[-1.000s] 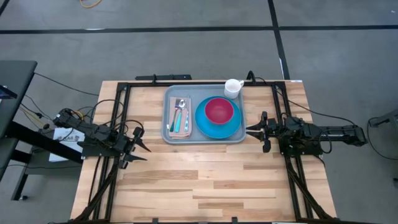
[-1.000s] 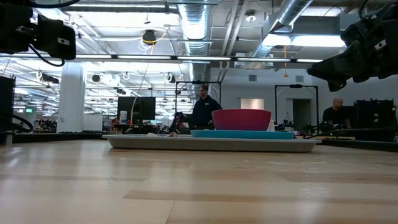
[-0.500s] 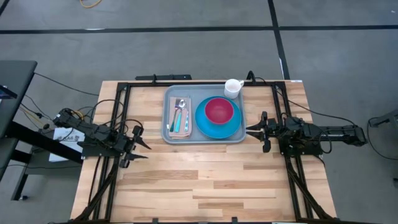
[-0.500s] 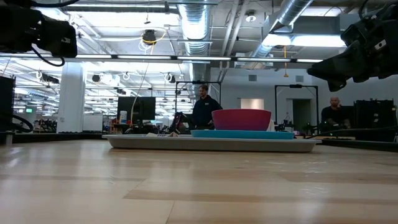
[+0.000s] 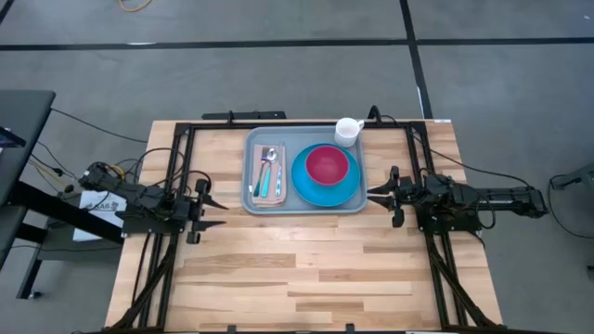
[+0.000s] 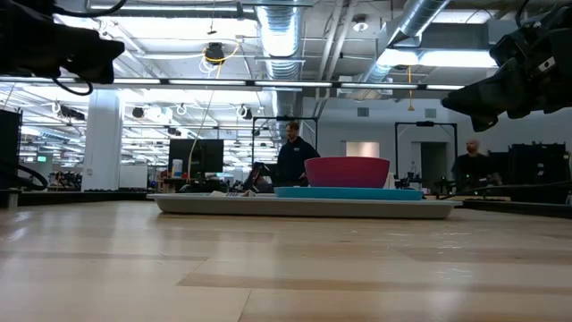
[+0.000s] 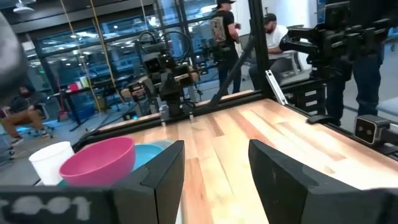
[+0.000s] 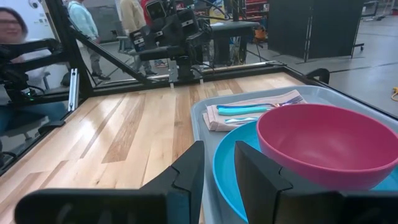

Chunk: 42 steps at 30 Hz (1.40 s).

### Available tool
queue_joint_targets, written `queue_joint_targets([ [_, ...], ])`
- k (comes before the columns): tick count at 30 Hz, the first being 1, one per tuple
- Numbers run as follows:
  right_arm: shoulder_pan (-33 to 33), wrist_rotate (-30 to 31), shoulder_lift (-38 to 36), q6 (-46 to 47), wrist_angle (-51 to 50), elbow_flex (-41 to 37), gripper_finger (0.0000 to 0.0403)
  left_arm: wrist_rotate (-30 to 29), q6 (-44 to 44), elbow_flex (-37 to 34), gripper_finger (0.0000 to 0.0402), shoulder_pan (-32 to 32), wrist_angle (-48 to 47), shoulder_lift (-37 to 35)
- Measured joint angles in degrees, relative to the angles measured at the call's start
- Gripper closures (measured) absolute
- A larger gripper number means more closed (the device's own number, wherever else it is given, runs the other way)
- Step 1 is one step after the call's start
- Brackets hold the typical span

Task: Set up tray
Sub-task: Return to Home Position

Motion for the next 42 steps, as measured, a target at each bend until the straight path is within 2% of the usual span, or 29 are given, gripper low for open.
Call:
queue_joint_targets([
  [30,0.0,0.0,0.0,0.0,0.0,0.0,0.0321,0.8,-3.3,0.0,0.0233,1.2,0.0,0.0],
  [42,0.0,0.0,0.0,0.0,0.0,0.0,0.0321,0.8,-8.4,0.0,0.0233,1.2,0.0,0.0],
])
